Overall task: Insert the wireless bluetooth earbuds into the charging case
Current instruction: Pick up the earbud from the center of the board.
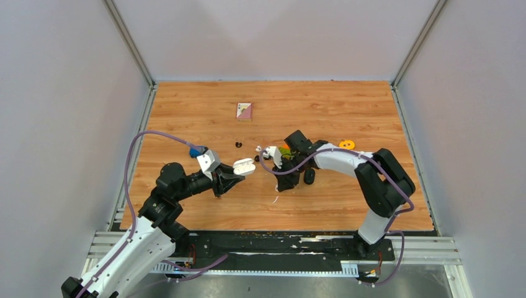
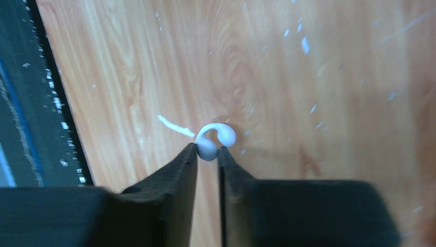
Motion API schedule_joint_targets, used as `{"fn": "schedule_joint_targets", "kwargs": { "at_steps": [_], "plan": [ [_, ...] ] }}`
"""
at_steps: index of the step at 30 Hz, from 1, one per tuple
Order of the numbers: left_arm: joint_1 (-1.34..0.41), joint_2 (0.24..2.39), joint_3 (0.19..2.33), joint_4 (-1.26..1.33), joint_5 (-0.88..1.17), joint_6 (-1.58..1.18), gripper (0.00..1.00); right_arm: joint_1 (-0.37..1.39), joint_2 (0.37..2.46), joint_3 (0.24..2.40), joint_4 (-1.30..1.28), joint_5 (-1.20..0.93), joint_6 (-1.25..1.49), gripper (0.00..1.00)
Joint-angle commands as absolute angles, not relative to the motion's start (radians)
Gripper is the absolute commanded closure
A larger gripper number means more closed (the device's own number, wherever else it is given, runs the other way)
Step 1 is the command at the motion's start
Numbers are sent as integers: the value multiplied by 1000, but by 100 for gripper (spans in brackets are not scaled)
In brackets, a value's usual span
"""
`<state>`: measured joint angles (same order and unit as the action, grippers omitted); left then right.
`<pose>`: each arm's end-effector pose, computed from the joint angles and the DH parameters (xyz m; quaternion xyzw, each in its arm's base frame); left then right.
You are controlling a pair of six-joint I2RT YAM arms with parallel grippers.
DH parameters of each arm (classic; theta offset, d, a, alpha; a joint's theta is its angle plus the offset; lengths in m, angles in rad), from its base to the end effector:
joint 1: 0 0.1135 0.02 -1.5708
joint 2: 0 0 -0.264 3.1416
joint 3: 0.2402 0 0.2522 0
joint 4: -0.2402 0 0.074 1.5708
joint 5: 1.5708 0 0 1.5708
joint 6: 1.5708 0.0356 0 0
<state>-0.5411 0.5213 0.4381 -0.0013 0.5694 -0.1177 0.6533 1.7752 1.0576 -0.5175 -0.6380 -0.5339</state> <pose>0.1134 -0.0905 0.2756 0.3343 0.6510 -0.4058 0.5476 0.2503 0.2183 0.1593 -0.5671 0.7467 0.3181 0.1399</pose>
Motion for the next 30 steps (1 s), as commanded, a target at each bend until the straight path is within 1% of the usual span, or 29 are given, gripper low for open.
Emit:
{"fn": "schedule_joint_targets", "kwargs": {
  "at_steps": [1,3,5,7,9,11,14,15,17,19,22,24,29,30],
  "plan": [
    [-540,528,440,48,585,-128,100,652,1641,939,-371,-624,-332,71],
    [-540,531,440,48,586,-127,100,652,1635,942,-394,-702,-332,66],
    [-540,533,440,47,584,-127,100,652,1664,1016,-510,-769,-360,65],
    [-540,535,440,45,583,-127,100,646,1695,1126,-673,-753,-425,67],
    [-540,536,442,46,581,-127,100,616,1705,1184,-755,-755,-509,71],
    [-540,535,442,46,580,-127,100,581,1689,1215,-793,-771,-636,72],
    [-540,532,442,44,574,-127,100,569,1655,1217,-854,-776,-927,72],
    [-540,531,443,42,569,-127,100,570,1645,1208,-855,-769,-1006,74],
    [-540,529,443,38,560,-123,100,594,1640,1202,-839,-722,-1064,78],
    [-540,528,444,33,553,-121,100,628,1663,1222,-815,-657,-1002,82],
    [-540,523,446,23,539,-114,100,649,1714,1255,-792,-621,-732,85],
    [-540,521,446,21,534,-114,100,649,1733,1254,-806,-645,-588,86],
    [-540,526,448,22,533,-112,100,648,1668,1135,-747,-626,-366,81],
    [-540,526,447,21,531,-112,100,648,1651,1108,-731,-596,-338,79]
  ]
}}
